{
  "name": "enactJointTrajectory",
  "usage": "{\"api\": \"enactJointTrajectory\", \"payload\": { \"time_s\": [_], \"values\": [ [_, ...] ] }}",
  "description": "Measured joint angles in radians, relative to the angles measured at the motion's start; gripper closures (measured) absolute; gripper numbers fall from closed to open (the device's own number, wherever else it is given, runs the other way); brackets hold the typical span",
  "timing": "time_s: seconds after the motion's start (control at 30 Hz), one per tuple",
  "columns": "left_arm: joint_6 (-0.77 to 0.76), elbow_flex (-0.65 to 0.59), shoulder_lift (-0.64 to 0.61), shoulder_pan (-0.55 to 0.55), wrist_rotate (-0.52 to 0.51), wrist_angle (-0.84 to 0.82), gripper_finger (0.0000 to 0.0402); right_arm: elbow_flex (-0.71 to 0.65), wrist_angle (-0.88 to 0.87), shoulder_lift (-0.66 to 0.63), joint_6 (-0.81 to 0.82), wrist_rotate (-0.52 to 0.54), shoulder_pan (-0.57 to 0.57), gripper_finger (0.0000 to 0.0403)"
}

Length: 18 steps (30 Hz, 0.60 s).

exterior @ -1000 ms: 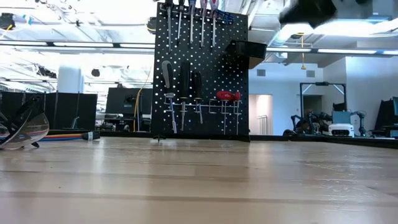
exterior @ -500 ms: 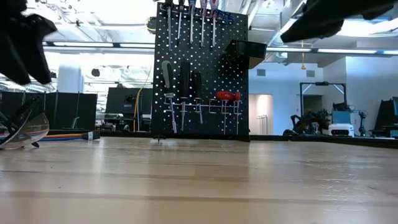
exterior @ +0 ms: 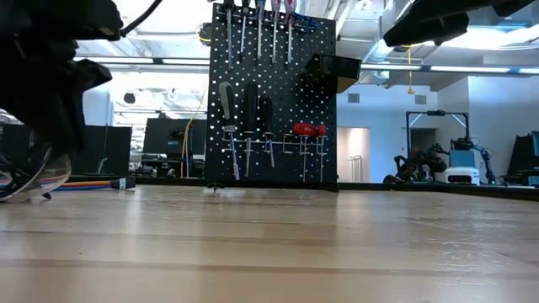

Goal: Hang tools onto peg board
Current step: Put the safety goggles into the black bin on the pegboard

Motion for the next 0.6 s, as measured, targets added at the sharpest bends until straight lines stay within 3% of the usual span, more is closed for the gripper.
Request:
{"api": "enactJointTrajectory", "payload": {
  "time_s": [0.1,0.33,0.6],
  "values": [
    [0.031,0.017,0.000,0.009,0.002,-0.005,0.0389,0.000,0.000,0.000,0.000,0.000,0.000,0.0164],
    [0.089,0.124,0.000,0.001,-0.014,-0.042,0.0400,0.000,0.000,0.000,0.000,-0.001,0.000,0.0164],
    [0.092,0.248,-0.002,-0.080,-0.167,-0.125,0.0401,0.000,-0.005,0.000,0.016,-0.016,0.002,0.0164]
  ]
}}
